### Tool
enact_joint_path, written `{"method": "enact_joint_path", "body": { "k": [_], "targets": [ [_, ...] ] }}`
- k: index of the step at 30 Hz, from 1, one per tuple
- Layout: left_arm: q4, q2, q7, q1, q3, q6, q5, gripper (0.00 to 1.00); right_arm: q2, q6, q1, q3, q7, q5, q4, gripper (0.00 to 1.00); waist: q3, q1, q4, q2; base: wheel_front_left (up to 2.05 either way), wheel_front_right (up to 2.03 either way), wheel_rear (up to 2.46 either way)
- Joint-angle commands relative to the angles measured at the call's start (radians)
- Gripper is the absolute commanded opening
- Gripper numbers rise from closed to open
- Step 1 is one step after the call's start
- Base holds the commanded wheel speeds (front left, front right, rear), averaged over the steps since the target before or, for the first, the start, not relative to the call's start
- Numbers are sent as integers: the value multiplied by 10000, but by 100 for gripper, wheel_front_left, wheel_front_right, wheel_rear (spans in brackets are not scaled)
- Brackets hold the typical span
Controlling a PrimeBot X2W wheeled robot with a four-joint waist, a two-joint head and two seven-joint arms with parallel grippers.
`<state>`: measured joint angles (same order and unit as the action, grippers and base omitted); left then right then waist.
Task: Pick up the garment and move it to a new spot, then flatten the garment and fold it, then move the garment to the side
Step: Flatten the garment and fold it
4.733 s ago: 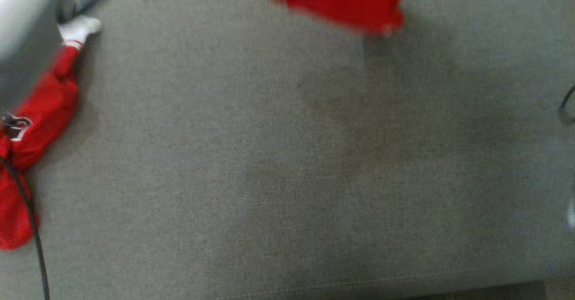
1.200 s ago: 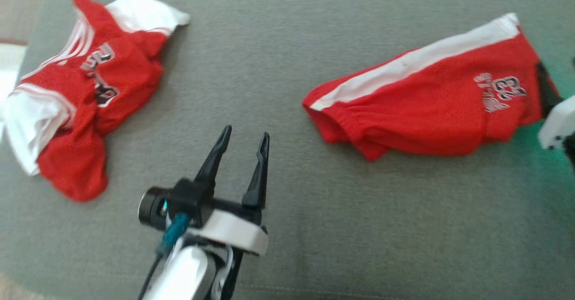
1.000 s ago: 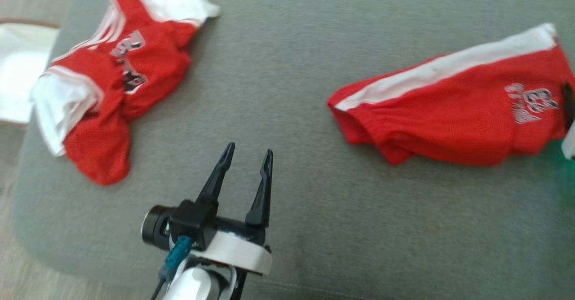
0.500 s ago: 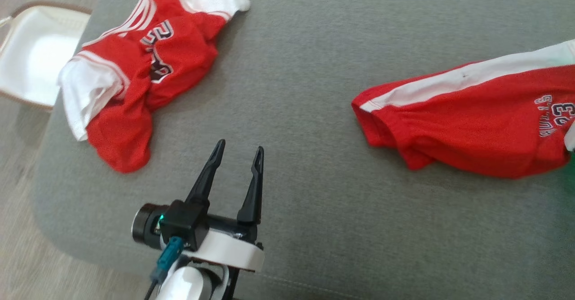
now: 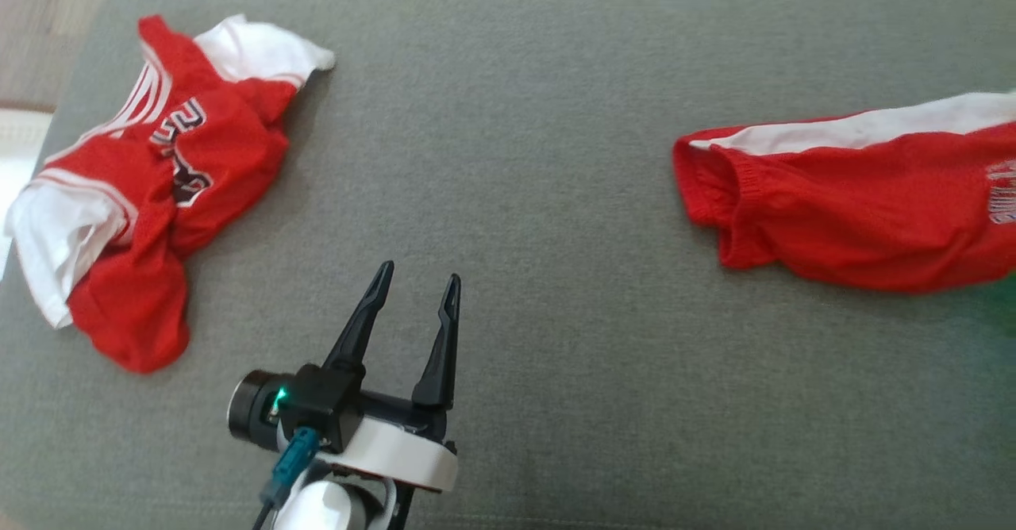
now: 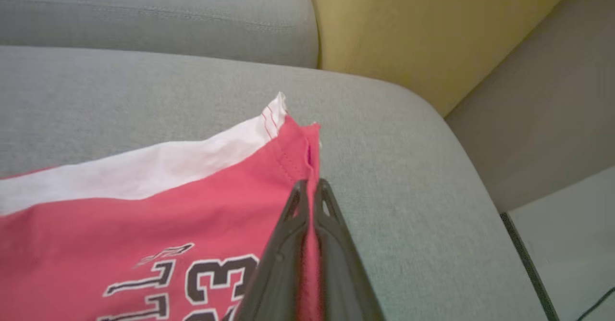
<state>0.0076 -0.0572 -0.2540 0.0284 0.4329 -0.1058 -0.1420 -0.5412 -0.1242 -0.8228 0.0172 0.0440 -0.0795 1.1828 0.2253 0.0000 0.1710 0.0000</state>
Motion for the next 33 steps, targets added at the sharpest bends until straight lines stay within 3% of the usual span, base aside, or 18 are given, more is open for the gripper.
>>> {"method": "enact_joint_path", "body": {
  "k": [1,13,15,16,26,27,29,33],
  "targets": [
    [-230,62,-78,173,-363,-35,88,100,123,-65,-232,-96,-242,200,-415,0,-193,0,-166,0,0,0,0],
    [62,68,-78,-90,-272,-87,-36,100,2883,-65,132,-424,-699,701,-2066,0,-1056,0,-24,0,0,0,0],
    [93,68,-78,-128,-258,-84,-49,100,3110,-65,243,-492,-683,712,-2234,0,-1114,0,25,0,0,0,0],
    [142,69,-78,-197,-222,-81,-68,100,3534,-65,507,-635,-592,705,-2559,0,-1214,0,143,0,0,0,0],
    [218,69,-78,-363,-226,-98,-125,100,4676,-65,2320,-1351,241,498,-4651,2,-1358,0,617,0,0,0,0],
    [217,69,-78,-373,-231,-103,-132,100,4730,-65,2541,-1465,347,411,-4894,22,-1367,0,625,0,0,0,0],
    [218,69,-78,-391,-243,-110,-143,100,4807,-65,2969,-1751,499,176,-5435,98,-1379,0,624,0,0,0,0],
    [193,69,-78,-403,-237,-141,-168,100,4882,-65,3787,-2431,719,-934,-6819,100,-1398,0,592,0,0,0,0]
  ]
}}
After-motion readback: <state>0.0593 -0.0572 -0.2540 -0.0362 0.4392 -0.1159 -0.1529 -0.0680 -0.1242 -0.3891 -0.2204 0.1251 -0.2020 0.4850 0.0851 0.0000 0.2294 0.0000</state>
